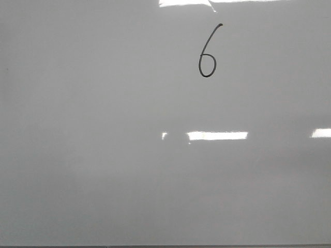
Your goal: Write number 6 on whiteboard
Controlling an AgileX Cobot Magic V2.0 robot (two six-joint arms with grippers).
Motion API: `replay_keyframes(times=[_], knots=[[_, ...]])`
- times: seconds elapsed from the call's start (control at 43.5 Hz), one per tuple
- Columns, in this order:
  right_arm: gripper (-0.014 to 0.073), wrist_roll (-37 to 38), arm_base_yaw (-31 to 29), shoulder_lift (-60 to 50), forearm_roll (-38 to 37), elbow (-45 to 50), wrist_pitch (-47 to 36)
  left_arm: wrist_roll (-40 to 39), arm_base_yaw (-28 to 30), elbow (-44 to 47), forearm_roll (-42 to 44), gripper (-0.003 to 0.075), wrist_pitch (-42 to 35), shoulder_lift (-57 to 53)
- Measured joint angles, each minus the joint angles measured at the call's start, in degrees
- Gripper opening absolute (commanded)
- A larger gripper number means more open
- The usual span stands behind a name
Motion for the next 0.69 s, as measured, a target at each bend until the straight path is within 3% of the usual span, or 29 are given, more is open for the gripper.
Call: replay_keyframes(times=[0.253,0.69], knots=[[-0.0122,-13.4,0.9,0.0,7.2,0.0,-0.7,0.0,0.0,0.0,0.0,-0.002,0.0,0.0],[-0.0122,-14.3,1.4,0.0,7.4,0.0,-1.0,0.0,0.0,0.0,0.0,-0.002,0.0,0.0]])
